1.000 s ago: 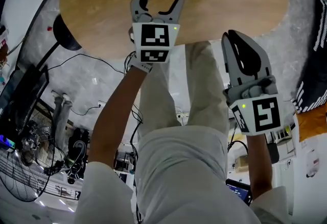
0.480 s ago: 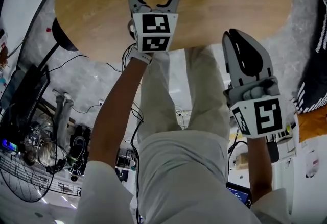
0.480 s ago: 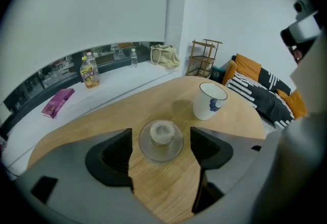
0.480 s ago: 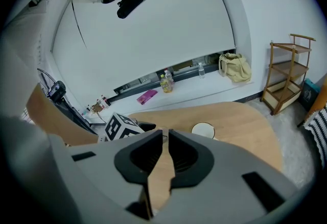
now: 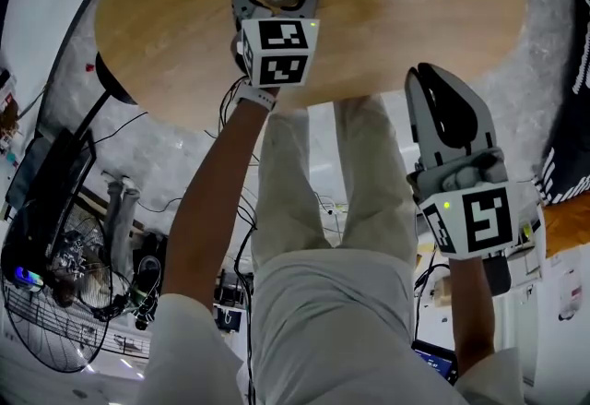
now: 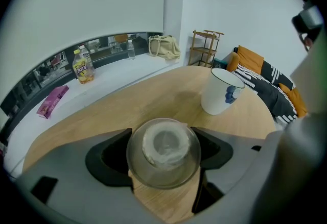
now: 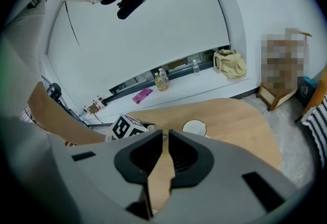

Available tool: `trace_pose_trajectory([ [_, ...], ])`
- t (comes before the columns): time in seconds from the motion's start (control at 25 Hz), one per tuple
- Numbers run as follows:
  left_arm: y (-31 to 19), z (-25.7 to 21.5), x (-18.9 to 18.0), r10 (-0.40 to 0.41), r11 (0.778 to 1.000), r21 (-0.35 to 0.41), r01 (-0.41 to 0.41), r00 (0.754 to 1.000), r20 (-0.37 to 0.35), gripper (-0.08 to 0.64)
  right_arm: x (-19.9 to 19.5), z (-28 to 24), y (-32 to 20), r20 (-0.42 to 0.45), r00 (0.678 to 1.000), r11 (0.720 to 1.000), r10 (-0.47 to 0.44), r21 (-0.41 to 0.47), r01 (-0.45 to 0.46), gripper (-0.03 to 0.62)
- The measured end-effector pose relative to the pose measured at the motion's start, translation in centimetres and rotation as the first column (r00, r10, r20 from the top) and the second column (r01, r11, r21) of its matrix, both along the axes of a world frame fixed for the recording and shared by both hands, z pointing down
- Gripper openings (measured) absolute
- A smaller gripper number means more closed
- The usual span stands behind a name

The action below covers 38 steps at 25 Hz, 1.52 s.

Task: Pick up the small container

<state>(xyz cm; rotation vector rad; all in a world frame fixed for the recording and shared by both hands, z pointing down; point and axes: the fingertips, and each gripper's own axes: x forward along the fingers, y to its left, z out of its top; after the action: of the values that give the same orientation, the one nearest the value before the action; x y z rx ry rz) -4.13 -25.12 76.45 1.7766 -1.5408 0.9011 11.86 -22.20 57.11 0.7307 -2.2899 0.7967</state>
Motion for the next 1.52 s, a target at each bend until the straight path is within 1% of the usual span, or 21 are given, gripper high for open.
trace_pose_trajectory([
  [0.2, -0.7, 0.9, 0.4, -0.023, 1.000, -0.022, 0.022, 0.999, -0.048, 0.339, 0.4, 0.4, -0.5, -0.001, 1.000, 1.000, 0.014, -0.009, -0.014, 0.043],
  [0.28, -0.7, 0.9, 0.4, -0.022, 0.999, -0.024, 0.021, 0.998, -0.051, 0.339, 0.4, 0.7, -0.6, 0.000, 1.000, 1.000, 0.024, -0.015, -0.024, 0.043],
  [0.6, -1.0, 0.7, 0.4, -0.031, 0.998, 0.050, 0.034, 0.997, -0.065, 0.339, 0.2, 1.0, -1.0, -0.002, 0.999, 0.999, 0.039, -0.019, -0.039, 0.041],
  [0.76, -1.2, 0.8, 0.4, 0.002, 0.998, 0.057, 0.001, 0.999, -0.055, 0.341, 0.2, 1.3, -0.2, -0.012, 0.999, 0.998, 0.045, -0.036, -0.045, 0.041],
  [1.0, -1.5, 0.8, 0.3, 0.026, 0.999, 0.040, -0.025, 0.999, -0.031, 0.339, 0.0, 1.3, 0.0, -0.018, 0.998, 0.997, 0.059, -0.042, -0.060, 0.041],
  [1.24, -1.6, 0.6, 0.3, 0.020, 0.998, 0.064, -0.018, 0.999, -0.031, 0.341, -0.5, 0.9, -0.1, -0.010, 0.998, 0.998, 0.062, -0.030, -0.062, 0.037],
  [1.52, -1.1, 0.7, 0.2, 0.056, 0.998, 0.043, -0.054, 0.997, -0.047, 0.340, -1.1, 0.4, 0.6, -0.009, 0.999, 0.999, 0.050, -0.013, -0.050, 0.037],
])
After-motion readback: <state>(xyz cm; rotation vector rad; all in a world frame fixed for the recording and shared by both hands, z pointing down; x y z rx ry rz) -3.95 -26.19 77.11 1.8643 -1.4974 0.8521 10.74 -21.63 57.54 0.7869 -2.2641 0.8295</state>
